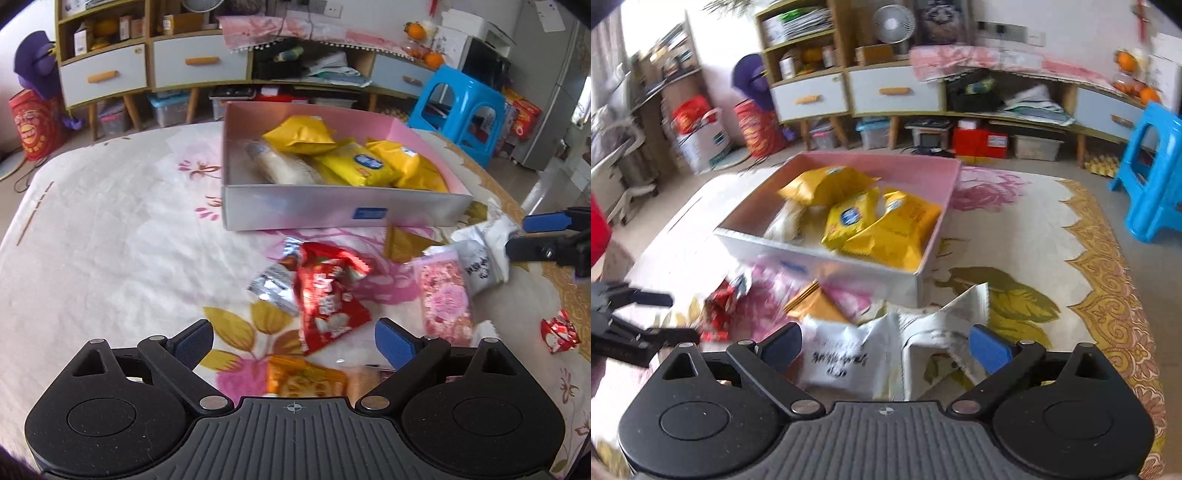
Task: Organize snacks
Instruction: 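Withdraw both tools from the box toward the red candy bags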
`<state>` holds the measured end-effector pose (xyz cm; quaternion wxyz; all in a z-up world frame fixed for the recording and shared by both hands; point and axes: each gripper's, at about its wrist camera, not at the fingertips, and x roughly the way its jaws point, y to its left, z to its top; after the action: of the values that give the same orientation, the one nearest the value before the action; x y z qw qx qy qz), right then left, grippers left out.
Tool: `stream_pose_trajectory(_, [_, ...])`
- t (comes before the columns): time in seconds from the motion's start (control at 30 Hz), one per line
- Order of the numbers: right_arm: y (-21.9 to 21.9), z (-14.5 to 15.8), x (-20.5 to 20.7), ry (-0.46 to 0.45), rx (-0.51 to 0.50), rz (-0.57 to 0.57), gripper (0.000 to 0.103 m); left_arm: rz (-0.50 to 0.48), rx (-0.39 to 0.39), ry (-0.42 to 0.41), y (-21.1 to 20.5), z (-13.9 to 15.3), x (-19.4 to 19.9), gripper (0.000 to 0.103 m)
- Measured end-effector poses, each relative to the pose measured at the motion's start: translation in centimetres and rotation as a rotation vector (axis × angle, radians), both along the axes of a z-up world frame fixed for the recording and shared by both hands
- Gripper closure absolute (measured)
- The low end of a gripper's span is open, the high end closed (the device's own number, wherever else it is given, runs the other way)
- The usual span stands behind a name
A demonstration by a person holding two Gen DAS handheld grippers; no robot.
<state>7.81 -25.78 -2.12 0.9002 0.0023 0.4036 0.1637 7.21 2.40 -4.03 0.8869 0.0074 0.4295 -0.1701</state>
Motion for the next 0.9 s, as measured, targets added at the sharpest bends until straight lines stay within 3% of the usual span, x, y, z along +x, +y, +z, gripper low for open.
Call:
stream_pose_trajectory(0.37, [1.6, -0.6, -1.9, -0.103, -0.207, 0.185, 0.018, -0.046, -0.048, -0.055, -2.2, 0.8, -0.5, 0.016])
stream_pose_trajectory(0.53, [1.5, 0.1, -1.9, -0.148, -0.214, 0.204, 0.018, -0.024, -0.053, -0.032, -2.2, 0.2, -0.2, 0.029])
stream_pose_trajectory(0.67, [2.7, -0.2, -2.3, -0.155, -0.228, 0.298, 0.019, 0.009, -0.082, -0.015, -1.6, -0.2, 0.2, 0.038])
stream_pose_trajectory(0.9, [5.1, -2.1, -2.5, -0.177, -0.395, 0.391, 0.027, 0.05, -0.101, 0.013, -1.2, -0.9, 1.1, 0.052])
